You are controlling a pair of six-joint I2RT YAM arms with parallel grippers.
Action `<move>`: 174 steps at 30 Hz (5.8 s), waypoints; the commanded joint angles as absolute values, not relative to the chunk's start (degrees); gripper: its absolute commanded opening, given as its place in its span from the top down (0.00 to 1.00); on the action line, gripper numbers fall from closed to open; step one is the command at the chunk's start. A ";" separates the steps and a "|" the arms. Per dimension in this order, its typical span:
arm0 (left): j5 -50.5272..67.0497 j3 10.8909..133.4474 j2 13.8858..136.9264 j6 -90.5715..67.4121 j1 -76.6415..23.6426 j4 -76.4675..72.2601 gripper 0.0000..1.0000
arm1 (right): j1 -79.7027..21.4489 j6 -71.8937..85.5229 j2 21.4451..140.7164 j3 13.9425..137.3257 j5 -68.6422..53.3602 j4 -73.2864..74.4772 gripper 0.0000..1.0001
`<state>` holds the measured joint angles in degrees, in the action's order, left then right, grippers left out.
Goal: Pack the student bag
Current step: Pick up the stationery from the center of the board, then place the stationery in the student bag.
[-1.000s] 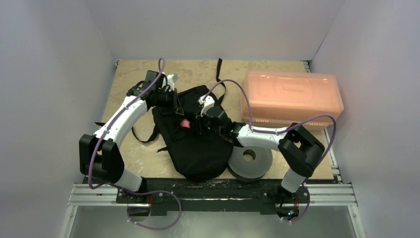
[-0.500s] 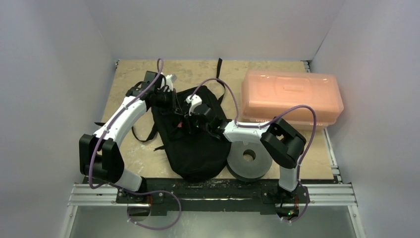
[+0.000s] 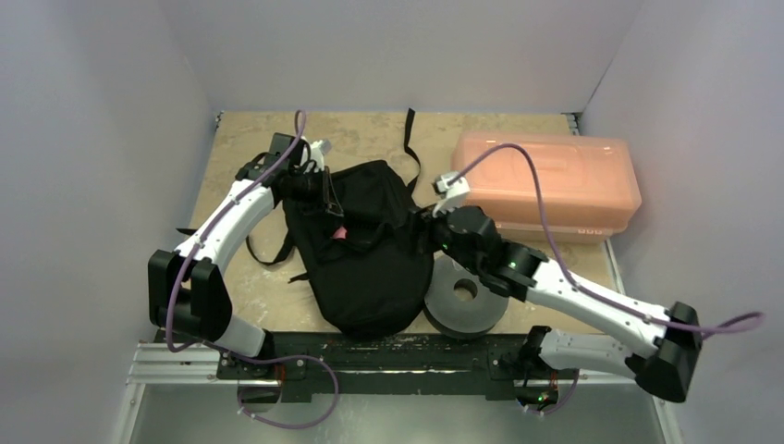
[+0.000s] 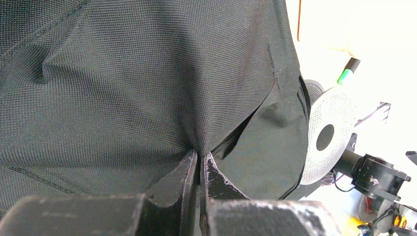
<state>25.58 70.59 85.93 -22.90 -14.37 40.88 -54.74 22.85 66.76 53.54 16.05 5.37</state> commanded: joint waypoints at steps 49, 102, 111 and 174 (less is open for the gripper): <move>32.07 73.30 87.82 -19.78 -14.94 44.46 1.00 | -8.34 59.64 63.93 31.24 26.92 28.76 0.21; 30.20 72.85 88.26 -19.09 -14.94 44.38 1.00 | -6.96 32.41 38.76 57.77 17.71 32.13 1.00; 28.09 72.94 87.93 -18.33 -14.94 44.98 1.00 | -36.75 19.17 64.27 70.15 -23.58 16.16 1.00; 29.97 71.72 85.42 -19.06 -14.94 43.19 1.00 | -49.31 29.54 93.43 65.14 8.33 5.09 0.12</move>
<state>27.24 71.35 87.57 -18.90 -14.70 42.35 -50.74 34.70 101.21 69.08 8.54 1.74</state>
